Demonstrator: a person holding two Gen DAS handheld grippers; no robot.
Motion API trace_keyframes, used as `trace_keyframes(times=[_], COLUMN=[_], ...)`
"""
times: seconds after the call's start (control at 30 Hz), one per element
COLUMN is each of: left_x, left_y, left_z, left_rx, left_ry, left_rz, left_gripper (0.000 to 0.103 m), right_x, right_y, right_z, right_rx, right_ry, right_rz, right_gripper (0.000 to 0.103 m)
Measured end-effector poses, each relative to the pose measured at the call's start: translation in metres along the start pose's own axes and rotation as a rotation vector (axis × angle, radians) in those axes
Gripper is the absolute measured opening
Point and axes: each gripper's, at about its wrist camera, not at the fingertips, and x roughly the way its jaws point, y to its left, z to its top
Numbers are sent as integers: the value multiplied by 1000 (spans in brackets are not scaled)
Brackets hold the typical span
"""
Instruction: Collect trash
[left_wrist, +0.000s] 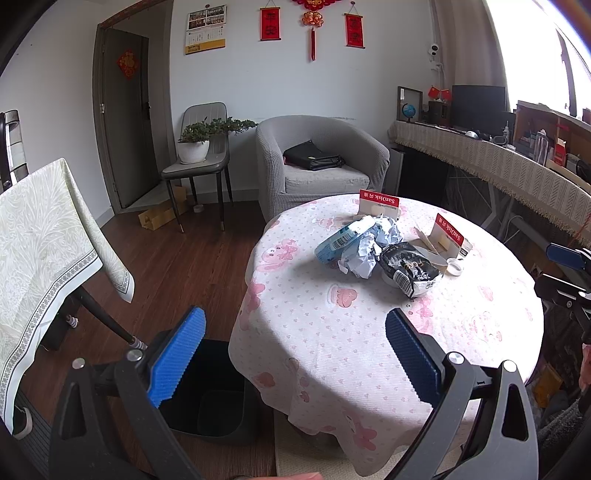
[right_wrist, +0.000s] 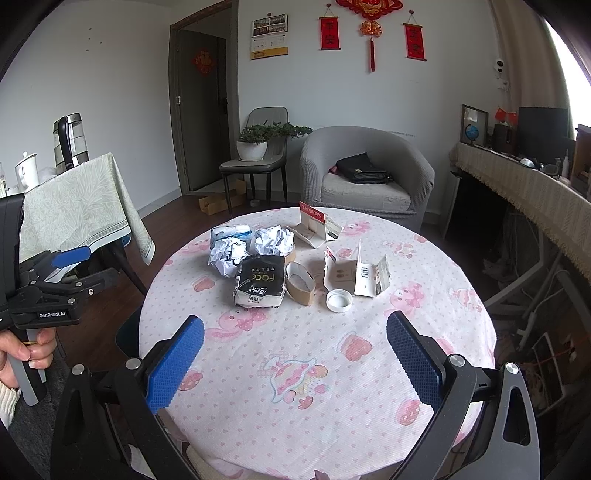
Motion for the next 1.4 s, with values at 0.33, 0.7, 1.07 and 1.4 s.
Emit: trace_keyframes(times=[0.33,0.7,1.07,1.4], left_x=[0,0,-1,5], left_y=[0,0,-3,-6], left_z=[0,0,-1,-1], left_rx=[1,1,11,-23], left_ry=[0,0,1,19], left_rz=[0,0,-5,-58], left_gripper=[100,100,100,99], right_x=[0,0,3,14], right_y=[0,1,2,-3], right_z=[0,0,-1,-6], right_rx=[0,-2,-5,-3], right_ry=[1,0,6,54], right_rz=[-1,0,5,-2], right_gripper=[100,100,100,97])
